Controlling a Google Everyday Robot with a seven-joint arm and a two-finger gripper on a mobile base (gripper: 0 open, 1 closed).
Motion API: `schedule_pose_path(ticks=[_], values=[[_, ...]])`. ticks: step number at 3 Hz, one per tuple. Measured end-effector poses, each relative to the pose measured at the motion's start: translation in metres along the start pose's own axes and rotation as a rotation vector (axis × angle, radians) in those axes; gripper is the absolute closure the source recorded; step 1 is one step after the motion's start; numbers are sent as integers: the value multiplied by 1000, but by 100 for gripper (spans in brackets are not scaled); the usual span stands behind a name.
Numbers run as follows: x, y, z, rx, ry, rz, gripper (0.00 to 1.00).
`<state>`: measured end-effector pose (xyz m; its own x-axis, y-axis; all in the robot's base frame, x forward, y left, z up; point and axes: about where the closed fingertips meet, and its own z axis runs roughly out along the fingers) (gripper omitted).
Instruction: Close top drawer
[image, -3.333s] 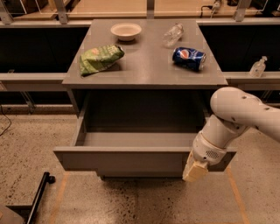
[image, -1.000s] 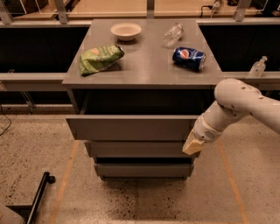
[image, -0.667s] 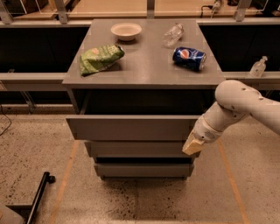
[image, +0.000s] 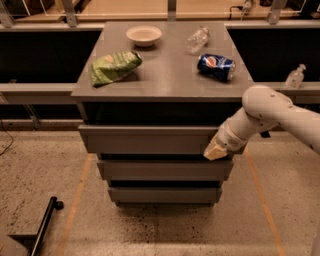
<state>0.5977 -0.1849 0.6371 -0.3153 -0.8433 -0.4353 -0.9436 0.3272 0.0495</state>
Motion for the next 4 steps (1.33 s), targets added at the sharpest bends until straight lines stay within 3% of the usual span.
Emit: schedule_pose_path(ticks=[4], values=[[-1,3,8,-15,2,-2,5]])
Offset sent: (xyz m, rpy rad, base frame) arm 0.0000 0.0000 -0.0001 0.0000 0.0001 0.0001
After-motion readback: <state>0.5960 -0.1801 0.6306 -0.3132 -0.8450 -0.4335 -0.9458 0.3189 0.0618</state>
